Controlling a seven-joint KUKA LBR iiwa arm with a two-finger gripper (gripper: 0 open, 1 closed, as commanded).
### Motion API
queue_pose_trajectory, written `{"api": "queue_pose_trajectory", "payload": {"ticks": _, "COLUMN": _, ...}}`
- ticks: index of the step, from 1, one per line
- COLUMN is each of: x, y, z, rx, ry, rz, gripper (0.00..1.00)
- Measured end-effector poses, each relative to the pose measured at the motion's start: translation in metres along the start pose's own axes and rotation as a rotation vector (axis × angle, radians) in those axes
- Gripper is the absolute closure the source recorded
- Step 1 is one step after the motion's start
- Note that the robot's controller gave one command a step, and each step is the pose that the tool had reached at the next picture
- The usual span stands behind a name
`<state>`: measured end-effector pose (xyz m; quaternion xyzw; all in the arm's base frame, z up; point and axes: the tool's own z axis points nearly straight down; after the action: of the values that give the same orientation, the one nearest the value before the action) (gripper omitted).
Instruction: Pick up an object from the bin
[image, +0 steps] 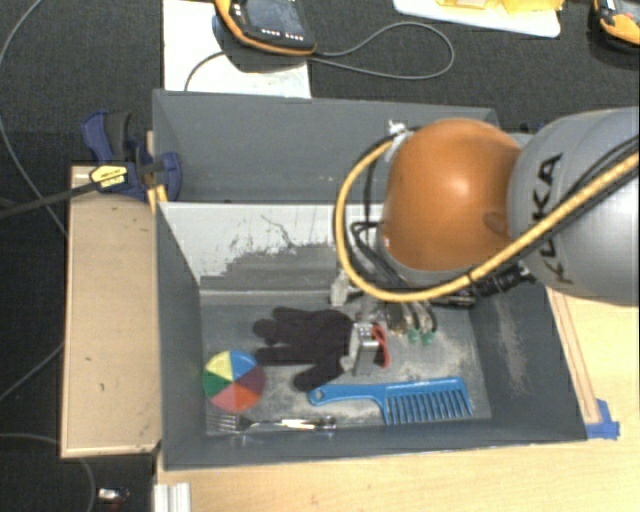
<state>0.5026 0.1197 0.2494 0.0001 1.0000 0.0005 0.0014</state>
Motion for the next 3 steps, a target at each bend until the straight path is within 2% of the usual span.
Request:
{"api": "queue_pose_trajectory", "payload": {"ticks": 1, "x": -0.031, "y": -0.002, "z": 0.088, "rx": -0.002, "ry": -0.005, "rz": 0.113, "gripper": 0.00}}
{"api": "queue_pose_trajectory", "payload": {"ticks": 2, "x": -0.072, "y": -0.017, "z": 0.182, "rx": -0.004, "ry": -0.010, "rz": 0.215, "gripper": 0.00}}
{"api": "queue_pose_trajectory", "payload": {"ticks": 3, "x": -0.063, "y": 0.004, "z": 0.179, "rx": -0.004, "ry": -0.007, "rz": 0.439, "gripper": 0.00}}
